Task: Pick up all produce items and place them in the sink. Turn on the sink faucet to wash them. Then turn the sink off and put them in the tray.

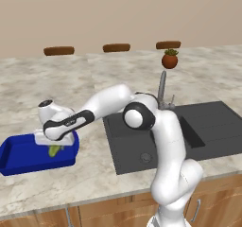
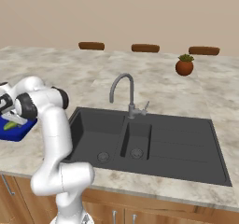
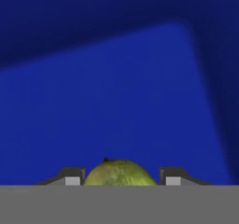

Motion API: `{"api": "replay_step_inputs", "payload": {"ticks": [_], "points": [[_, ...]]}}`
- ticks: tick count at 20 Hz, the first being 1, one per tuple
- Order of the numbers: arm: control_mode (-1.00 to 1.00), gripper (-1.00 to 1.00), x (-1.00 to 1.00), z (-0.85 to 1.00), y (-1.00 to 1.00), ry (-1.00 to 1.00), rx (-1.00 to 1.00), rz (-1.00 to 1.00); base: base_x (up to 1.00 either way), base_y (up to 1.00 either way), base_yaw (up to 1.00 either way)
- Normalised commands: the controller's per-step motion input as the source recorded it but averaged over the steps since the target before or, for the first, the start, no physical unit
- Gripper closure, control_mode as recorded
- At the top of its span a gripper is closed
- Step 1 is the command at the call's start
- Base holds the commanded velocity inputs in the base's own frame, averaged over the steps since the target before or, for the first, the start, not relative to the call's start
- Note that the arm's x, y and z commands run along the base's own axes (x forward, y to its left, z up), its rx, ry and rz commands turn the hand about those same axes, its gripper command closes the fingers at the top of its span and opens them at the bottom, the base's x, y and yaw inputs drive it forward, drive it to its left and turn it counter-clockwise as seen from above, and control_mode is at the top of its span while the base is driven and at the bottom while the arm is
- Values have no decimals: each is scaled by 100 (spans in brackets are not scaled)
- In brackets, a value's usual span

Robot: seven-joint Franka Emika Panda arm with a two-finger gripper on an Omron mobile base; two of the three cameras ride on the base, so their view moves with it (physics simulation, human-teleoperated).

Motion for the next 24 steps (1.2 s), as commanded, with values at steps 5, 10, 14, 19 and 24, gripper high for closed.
{"api": "replay_step_inputs", "payload": {"ticks": [5,10,14,19,24], "points": [[-100,100,0,-19,2,3,-1,0,0,0,0],[-100,100,7,-34,4,2,-1,0,0,0,0],[-100,-100,5,-35,4,1,0,0,0,0,0],[-100,-100,1,-5,1,0,0,0,0,0,0],[-100,-100,-7,13,0,0,0,0,0,0,0]]}}
